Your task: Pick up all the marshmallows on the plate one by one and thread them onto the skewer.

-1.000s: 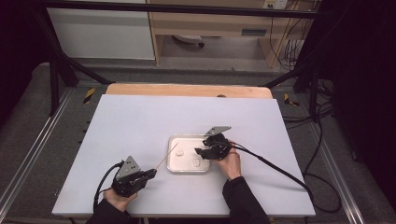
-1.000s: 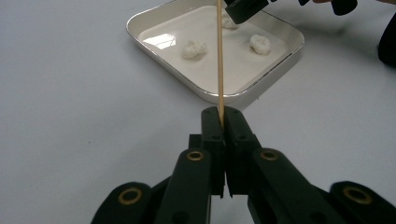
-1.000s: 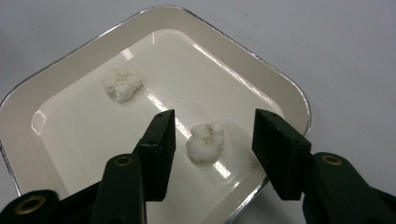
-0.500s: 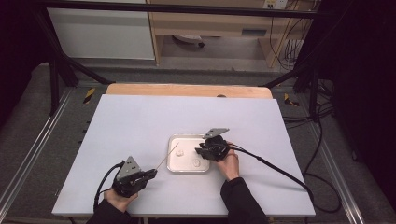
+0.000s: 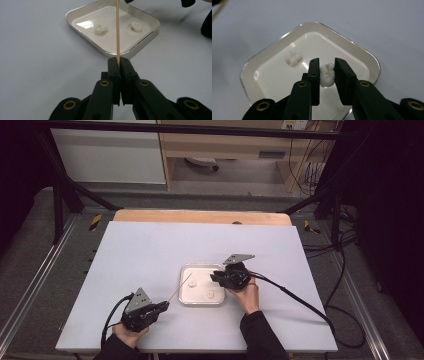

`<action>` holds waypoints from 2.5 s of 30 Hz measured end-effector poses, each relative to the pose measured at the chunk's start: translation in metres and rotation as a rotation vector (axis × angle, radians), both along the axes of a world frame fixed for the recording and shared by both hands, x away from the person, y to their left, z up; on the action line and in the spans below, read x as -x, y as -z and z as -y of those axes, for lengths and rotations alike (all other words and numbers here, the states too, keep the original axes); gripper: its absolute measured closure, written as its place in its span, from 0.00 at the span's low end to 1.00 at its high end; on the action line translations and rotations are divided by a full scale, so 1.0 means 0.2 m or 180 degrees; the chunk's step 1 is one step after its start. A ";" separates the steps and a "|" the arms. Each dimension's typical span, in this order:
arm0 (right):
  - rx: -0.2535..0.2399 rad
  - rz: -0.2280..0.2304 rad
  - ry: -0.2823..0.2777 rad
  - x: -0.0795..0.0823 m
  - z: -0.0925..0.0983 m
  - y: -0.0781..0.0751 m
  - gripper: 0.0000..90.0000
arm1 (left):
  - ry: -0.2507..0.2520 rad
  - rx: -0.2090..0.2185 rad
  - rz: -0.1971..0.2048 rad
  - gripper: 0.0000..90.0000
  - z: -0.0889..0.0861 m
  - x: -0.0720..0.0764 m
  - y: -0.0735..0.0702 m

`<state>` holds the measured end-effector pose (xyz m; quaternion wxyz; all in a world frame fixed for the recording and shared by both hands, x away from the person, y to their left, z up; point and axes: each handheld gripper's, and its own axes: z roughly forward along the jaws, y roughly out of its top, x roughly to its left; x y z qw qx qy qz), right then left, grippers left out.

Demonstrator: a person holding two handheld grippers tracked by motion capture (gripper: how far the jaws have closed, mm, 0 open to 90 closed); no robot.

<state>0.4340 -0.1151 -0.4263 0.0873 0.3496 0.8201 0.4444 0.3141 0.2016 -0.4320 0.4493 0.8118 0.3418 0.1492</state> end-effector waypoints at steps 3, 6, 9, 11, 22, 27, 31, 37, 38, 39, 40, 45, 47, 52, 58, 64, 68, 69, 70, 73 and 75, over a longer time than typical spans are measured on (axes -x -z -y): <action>-0.0167 -0.0008 -0.0010 0.02 0.04 -0.05 0.84 | 0.0004 0.0020 0.0007 0.97 0.01 0.00 0.00; -0.0314 0.0017 -0.0038 0.05 0.07 -0.09 0.84 | 0.0010 0.0034 0.0008 0.97 0.01 0.00 0.00; -0.0435 0.0052 -0.0063 0.08 0.10 -0.13 0.85 | 0.0010 0.0045 0.0012 0.97 0.02 0.01 0.00; -0.0496 0.0078 -0.0074 0.09 0.12 -0.15 0.85 | 0.0013 0.0056 0.0012 0.97 0.02 0.01 0.00; -0.1037 0.0131 -0.0037 0.15 0.15 -0.26 0.85 | 0.0043 0.0116 0.0033 0.97 0.04 0.01 0.00; -0.1261 0.0034 -0.0049 0.14 0.13 -0.26 0.85 | 0.0048 0.0135 0.0037 0.97 0.04 0.01 0.00; -0.1363 -0.0048 -0.0060 0.13 0.10 -0.25 0.86 | 0.0059 0.0154 0.0045 0.97 0.05 0.02 0.00; -0.1402 -0.0108 -0.0112 0.12 0.05 -0.25 0.86 | 0.0065 0.0163 0.0068 0.97 0.06 0.02 -0.01; -0.1407 -0.0110 -0.0117 0.11 0.05 -0.25 0.86 | 0.0069 0.0160 0.0076 0.97 0.06 0.02 -0.01; -0.1425 -0.0123 -0.0120 0.11 0.04 -0.25 0.86 | 0.0078 0.0157 0.0079 0.97 0.06 0.02 -0.01; -0.1452 -0.0146 -0.0121 0.11 0.04 -0.25 0.86 | 0.0077 0.0160 0.0083 0.97 0.06 0.02 -0.01; -0.1489 -0.0197 -0.0112 0.09 0.03 -0.23 0.86 | 0.0083 0.0183 0.0095 0.97 0.06 0.02 -0.01; -0.1523 -0.0234 -0.0119 0.08 0.02 -0.23 0.86 | 0.0086 0.0181 0.0101 0.97 0.07 0.02 -0.01; -0.1550 -0.0274 -0.0139 0.08 0.01 -0.22 0.86 | 0.0104 0.0177 0.0112 0.97 0.07 0.02 -0.01; -0.1540 -0.0291 -0.0173 0.08 -0.02 -0.22 0.86 | 0.0116 0.0164 0.0117 0.97 0.07 0.03 -0.01; -0.1526 -0.0294 -0.0217 0.08 -0.04 -0.22 0.86 | 0.0120 0.0159 0.0131 0.97 0.07 0.03 -0.01; -0.1504 -0.0294 -0.0220 0.08 -0.04 -0.22 0.86 | 0.0116 0.0164 0.0143 0.97 0.08 0.03 -0.01; -0.1501 -0.0290 -0.0221 0.08 -0.04 -0.22 0.86 | 0.0114 0.0163 0.0142 0.97 0.08 0.03 -0.01; -0.1499 -0.0279 -0.0221 0.08 -0.04 -0.22 0.86 | 0.0110 0.0161 0.0146 0.97 0.08 0.04 -0.01; -0.1505 -0.0283 -0.0208 0.08 -0.04 -0.22 0.86 | 0.0101 0.0168 0.0160 0.97 0.07 0.04 -0.01; -0.1520 -0.0296 -0.0211 0.08 -0.04 -0.22 0.86 | 0.0097 0.0174 0.0166 0.97 0.07 0.04 -0.01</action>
